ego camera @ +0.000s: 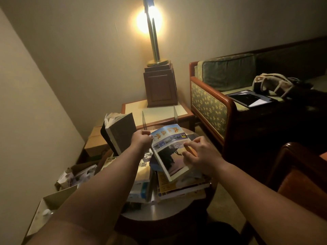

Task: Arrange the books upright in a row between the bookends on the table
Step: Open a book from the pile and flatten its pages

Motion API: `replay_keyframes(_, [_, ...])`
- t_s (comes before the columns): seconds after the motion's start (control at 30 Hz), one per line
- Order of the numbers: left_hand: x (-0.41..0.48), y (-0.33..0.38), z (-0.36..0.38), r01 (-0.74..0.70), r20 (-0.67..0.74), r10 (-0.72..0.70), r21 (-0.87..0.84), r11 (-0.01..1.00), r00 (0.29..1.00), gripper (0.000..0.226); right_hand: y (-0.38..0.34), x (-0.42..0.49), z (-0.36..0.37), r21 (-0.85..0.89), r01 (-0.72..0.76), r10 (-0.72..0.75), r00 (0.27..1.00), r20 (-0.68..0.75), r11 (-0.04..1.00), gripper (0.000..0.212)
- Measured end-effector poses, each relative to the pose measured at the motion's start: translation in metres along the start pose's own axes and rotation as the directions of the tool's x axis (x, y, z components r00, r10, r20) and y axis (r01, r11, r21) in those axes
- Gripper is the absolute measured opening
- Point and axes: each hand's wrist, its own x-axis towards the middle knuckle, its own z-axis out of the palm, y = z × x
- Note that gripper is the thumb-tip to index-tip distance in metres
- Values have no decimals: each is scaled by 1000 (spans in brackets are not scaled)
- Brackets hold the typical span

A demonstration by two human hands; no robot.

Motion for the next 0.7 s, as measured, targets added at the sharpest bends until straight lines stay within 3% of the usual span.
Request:
replay_keyframes(0.03, [2, -1, 3, -70, 1, 71, 134, 988, 997, 25, 1, -2, 1, -12, 2, -2, 1000, -15, 1000, 52])
replay_keyframes(0.1, [0, -6, 14, -211, -20, 245, 443, 871, 969, 36, -1, -4, 4, -54, 0, -2, 999, -41, 999, 52])
replay_keyframes(0.17, [-10, -9, 26, -295, -15, 375, 588, 753, 927, 32, -6, -7, 9, -91, -11, 5, 997, -72, 996, 53])
replay_keyframes(0.3, [-32, -11, 36, -444, 183, 440, 649, 618, 879, 30, -13, -15, 21, -115, -14, 0, 993, -119, 993, 56])
replay_keyframes(0.4, [-53, -12, 30, -529, 314, 441, 646, 550, 841, 35, -14, -24, 31, -105, -12, 8, 999, -37, 994, 65])
replay_keyframes(0.57, [-81, -29, 9, -662, 498, 439, 608, 439, 748, 56, -12, -35, 47, -77, 10, -6, 999, 52, 997, 82])
replay_keyframes(0.7, [-92, -49, 1, -727, 619, 381, 583, 361, 686, 82, -17, -37, 52, -74, 9, -3, 997, 75, 997, 74])
